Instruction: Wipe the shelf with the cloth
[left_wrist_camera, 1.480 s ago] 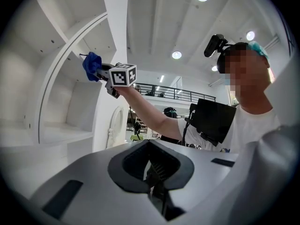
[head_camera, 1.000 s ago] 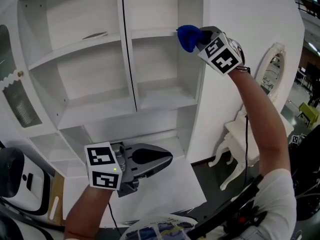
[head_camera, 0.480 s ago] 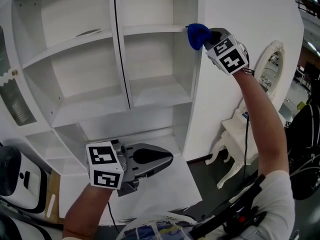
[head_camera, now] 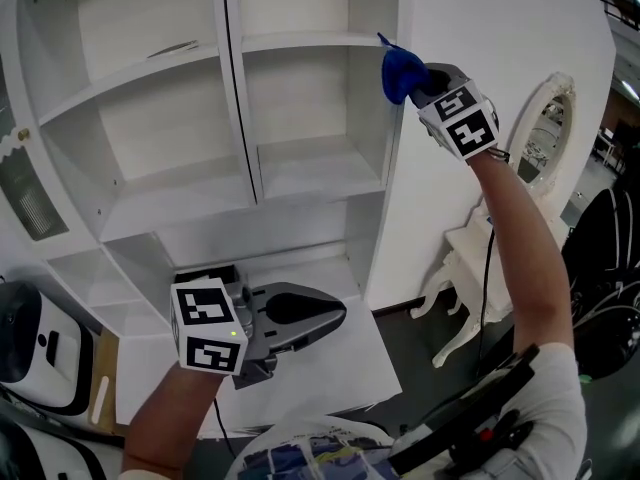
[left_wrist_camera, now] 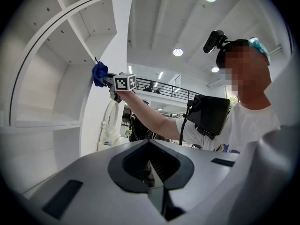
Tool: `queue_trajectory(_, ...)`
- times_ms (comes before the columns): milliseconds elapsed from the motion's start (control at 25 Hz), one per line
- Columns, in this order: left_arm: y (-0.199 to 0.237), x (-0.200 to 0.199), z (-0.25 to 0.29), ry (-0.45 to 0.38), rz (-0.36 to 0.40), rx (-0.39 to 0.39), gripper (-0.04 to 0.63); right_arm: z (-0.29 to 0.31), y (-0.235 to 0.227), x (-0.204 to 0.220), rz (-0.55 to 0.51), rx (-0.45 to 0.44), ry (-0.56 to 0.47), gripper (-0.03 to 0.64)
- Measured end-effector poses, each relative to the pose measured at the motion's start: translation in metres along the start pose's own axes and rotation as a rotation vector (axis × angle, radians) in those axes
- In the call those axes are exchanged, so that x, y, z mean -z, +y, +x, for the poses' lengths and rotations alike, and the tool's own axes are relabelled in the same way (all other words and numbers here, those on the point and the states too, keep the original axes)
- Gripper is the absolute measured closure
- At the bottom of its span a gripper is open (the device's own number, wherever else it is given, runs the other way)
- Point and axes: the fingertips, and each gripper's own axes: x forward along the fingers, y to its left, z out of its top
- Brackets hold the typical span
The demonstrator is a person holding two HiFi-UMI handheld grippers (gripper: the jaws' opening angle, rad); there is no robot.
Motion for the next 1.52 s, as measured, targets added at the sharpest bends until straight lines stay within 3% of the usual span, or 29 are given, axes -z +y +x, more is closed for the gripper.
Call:
queue_trajectory(920, 0.013, 0.029, -0.003, 0.016, -0.048, -0.047, 0.583, -0.008, 0.089, 0.089, 0.158, -0.074, 0.025, 0.549)
queue_trajectory(1520, 0.013, 0.039, -0.008, -0.001, -0.066, -0.069, 0.583, -0.011, 0.164, 0.162, 0.245, -0.160, 0.127, 0.549)
